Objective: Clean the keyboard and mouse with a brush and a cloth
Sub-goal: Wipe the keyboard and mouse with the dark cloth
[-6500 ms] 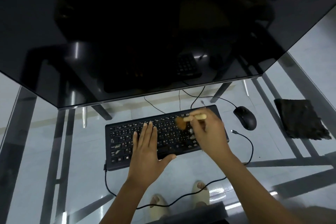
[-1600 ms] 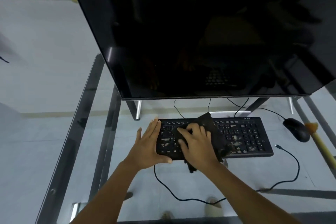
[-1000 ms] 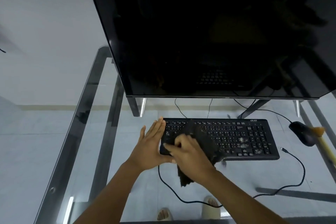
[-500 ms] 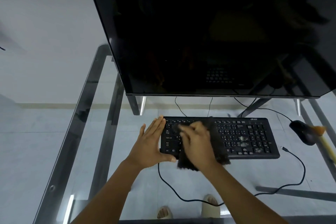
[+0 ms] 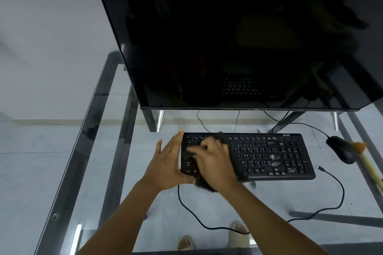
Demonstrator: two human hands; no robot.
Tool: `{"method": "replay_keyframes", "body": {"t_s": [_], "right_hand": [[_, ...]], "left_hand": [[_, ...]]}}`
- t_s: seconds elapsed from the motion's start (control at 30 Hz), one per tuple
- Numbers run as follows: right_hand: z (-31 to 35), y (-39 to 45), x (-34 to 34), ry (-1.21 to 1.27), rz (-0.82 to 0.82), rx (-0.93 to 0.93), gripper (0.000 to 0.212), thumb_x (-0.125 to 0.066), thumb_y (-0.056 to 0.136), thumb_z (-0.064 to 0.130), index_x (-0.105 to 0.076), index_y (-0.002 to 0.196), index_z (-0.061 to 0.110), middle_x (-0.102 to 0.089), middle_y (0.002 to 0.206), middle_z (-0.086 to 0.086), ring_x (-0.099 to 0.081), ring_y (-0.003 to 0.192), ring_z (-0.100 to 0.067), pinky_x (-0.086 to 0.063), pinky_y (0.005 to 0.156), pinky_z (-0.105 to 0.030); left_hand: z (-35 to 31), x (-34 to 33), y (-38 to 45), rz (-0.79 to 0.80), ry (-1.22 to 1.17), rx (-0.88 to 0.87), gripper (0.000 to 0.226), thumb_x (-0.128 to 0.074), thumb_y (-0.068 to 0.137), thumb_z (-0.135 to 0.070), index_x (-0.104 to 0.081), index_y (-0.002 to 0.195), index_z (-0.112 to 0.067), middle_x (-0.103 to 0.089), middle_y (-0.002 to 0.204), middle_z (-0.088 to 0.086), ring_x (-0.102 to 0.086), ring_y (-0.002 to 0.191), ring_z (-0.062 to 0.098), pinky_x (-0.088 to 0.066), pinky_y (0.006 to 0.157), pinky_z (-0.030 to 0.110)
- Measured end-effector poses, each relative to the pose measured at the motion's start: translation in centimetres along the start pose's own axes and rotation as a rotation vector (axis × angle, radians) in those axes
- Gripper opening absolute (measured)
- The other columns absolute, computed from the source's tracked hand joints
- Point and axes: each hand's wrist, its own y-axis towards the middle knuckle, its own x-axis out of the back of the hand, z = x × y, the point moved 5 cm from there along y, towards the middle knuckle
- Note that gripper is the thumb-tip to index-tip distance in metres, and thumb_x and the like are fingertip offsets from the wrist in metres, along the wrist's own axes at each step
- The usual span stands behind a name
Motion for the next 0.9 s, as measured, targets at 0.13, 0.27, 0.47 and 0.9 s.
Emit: {"method": "replay_keyframes", "body": {"t_s": [0.13, 0.27, 0.47, 0.9], "right_hand": [[-0.7, -0.2, 0.0, -0.012, -0.027, -0.180, 0.032, -0.061, 0.089, 0.031, -0.064, 0.121, 0.030, -0.053, 0.105, -0.002, -0.049, 0.094, -0.022, -0.042, 0.081, -0.042], [0.3, -0.9, -0.5, -0.124, 0.080, 0.129, 0.043, -0.070, 0.082, 0.024, -0.062, 0.124, 0.032, -0.056, 0.101, 0.000, -0.054, 0.088, -0.022, -0.040, 0.077, -0.038], [1.3, 1.2, -0.9, -0.015, 0.033, -0.128, 0.038, -0.065, 0.086, 0.022, -0.061, 0.124, 0.023, -0.054, 0.098, -0.004, -0.050, 0.090, -0.025, -0.038, 0.077, -0.039], [-1.1, -0.9, -0.4, 0.056, 0.163, 0.039, 0.049, -0.033, 0.094, 0.058, -0.067, 0.106, 0.025, -0.051, 0.091, 0.005, -0.042, 0.087, -0.017, -0.032, 0.070, -0.023]], "left_hand": [[0.1, 0.1, -0.2, -0.008, -0.006, 0.011, 0.140, -0.072, 0.050, -0.077, 0.011, 0.150, -0.024, -0.007, 0.159, -0.012, -0.002, 0.145, 0.001, 0.013, 0.116, 0.037], [0.1, 0.0, 0.0, -0.008, 0.001, 0.010, 0.141, -0.070, 0.049, -0.079, 0.011, 0.150, -0.024, -0.010, 0.159, -0.010, -0.003, 0.144, 0.000, 0.015, 0.114, 0.035], [0.1, 0.4, -0.2, -0.021, 0.004, 0.019, 0.141, -0.071, 0.048, -0.079, 0.010, 0.150, -0.025, -0.015, 0.158, -0.010, -0.008, 0.144, 0.000, 0.017, 0.113, 0.033], [-0.1, 0.4, 0.2, 0.019, 0.085, 0.014, 0.142, -0.066, 0.047, -0.083, 0.010, 0.151, -0.021, -0.008, 0.159, -0.009, -0.002, 0.145, 0.003, 0.019, 0.114, 0.038]]}}
